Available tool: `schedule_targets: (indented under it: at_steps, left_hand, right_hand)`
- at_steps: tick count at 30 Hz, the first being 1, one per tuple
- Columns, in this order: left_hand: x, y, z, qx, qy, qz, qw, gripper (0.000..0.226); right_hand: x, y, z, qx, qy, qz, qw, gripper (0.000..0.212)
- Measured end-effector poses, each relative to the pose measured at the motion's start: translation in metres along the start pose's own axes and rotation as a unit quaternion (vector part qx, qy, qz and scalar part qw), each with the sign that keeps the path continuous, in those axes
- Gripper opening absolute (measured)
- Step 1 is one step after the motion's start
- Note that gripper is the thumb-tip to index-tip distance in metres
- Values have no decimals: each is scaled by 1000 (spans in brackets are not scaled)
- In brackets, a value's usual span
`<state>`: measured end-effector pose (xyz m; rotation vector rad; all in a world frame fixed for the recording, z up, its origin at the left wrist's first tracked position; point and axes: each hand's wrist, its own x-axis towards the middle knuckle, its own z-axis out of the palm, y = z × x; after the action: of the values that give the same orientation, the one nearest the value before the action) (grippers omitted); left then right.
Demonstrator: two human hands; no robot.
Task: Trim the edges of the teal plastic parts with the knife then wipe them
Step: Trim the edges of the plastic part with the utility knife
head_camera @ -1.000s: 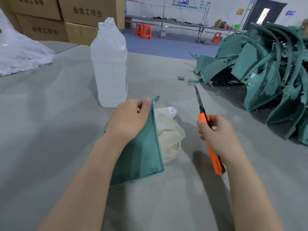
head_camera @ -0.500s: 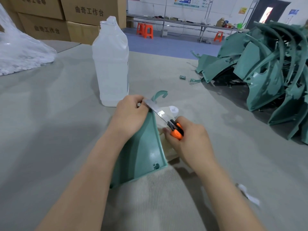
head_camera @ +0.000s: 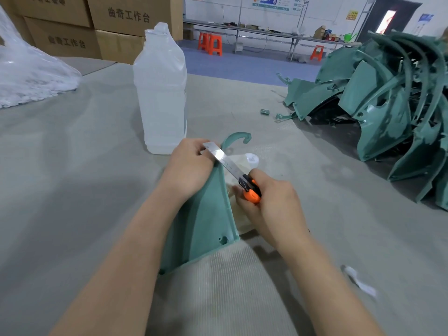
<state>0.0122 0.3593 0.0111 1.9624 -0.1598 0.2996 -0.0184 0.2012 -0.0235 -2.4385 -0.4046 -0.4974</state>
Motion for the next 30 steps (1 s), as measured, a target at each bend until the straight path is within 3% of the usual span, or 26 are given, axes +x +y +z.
schedule_targets:
  at_steps: [7, 11, 16, 19, 24, 30]
  left_hand:
    - [3, -5, 1, -29, 7, -19, 999, 49]
    - [3, -7, 3, -41, 5, -14, 999, 39]
    - [9, -15, -2, -17, 30, -15, 999, 30]
    - [13, -13, -3, -26, 51, -39, 998, 37]
    - [13, -15, -9, -39, 87, -64, 993, 35]
    - [7, -11, -15, -60, 72, -38, 995, 35]
  right_hand:
    - [0, -1, 1, 16, -15, 8, 1000, 44]
    - [0, -1, -1, 30, -16, 1, 999, 45]
    - [-4, -10, 1, 36, -33, -73, 996, 45]
    - [-6, -11, 0, 51, -39, -94, 994, 47]
    - [-8, -20, -5, 67, -42, -148, 986, 21]
    - [-8, -13, -6, 158, -16, -69, 985, 46]
